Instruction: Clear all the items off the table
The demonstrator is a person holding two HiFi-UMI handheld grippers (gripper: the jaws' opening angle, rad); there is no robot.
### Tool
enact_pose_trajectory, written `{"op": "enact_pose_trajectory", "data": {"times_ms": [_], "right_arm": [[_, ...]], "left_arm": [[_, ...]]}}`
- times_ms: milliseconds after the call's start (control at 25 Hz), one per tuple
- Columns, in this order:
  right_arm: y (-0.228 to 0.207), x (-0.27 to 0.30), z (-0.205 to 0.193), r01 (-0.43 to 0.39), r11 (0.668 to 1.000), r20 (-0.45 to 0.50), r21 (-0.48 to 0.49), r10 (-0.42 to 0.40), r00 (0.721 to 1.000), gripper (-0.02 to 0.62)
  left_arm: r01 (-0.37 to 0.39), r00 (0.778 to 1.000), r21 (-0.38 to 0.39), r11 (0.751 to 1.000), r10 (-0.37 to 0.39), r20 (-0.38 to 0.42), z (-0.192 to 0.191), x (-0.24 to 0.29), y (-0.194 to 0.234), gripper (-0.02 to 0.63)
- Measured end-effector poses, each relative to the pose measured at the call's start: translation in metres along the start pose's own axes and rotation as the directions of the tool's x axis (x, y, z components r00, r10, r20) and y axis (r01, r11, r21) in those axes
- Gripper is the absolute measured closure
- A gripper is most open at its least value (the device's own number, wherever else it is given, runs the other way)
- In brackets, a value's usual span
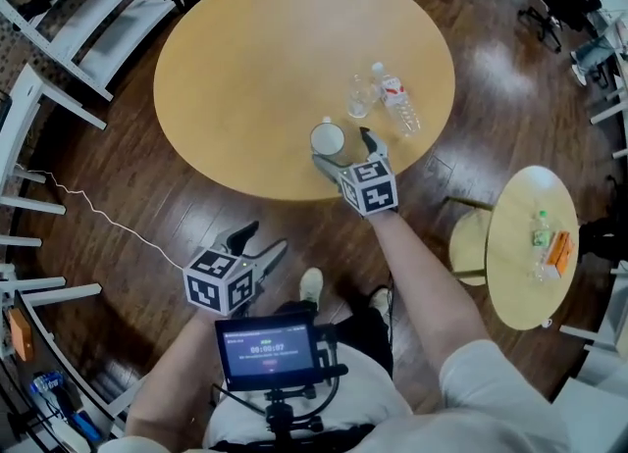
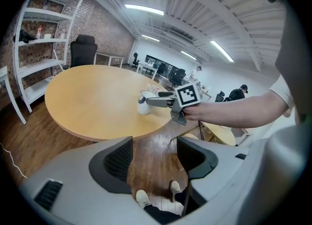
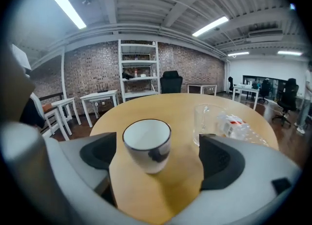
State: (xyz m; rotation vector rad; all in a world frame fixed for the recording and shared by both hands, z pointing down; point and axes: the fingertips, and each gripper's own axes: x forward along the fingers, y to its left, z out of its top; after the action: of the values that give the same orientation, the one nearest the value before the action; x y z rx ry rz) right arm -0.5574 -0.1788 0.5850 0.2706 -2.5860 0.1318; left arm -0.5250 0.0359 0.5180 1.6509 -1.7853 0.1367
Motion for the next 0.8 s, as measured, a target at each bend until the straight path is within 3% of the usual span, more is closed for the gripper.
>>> {"op": "enact_pose_trajectory", "data": {"times_ms": [160,320,560,680,800], "right_arm": [[-0.005,-0.093,-0.017,0.051,0.998,0.051,0.034,-0.052,0.997,0.057],[-0.026,-0.218,-0.051,0.176,0.98,0.046,0.09,-0.18,0.982,0.057],[-0.046,-0.389,-0.108,0.425,0.89,0.048,0.163,-0.438,0.898,0.057],[-0.04,-0.468,-0.149,0.492,0.844,0.038,0.215,-0.51,0.859,0.057],[-0.032,-0.546,-0.198,0.512,0.821,0.019,0.253,-0.534,0.846,0.057]], "left_arm": [[0.051,0.999,0.019,0.998,-0.051,-0.006,-0.009,0.013,-0.016,0.319],[0.165,0.986,0.059,0.985,-0.163,-0.027,-0.016,0.034,-0.058,0.318],[0.23,0.973,0.114,0.967,-0.229,-0.017,-0.027,0.039,-0.133,0.318],[0.272,0.962,0.168,0.948,-0.272,-0.025,-0.042,0.037,-0.19,0.318],[0.296,0.955,0.18,0.938,-0.297,-0.02,-0.068,0.033,-0.259,0.318]]}}
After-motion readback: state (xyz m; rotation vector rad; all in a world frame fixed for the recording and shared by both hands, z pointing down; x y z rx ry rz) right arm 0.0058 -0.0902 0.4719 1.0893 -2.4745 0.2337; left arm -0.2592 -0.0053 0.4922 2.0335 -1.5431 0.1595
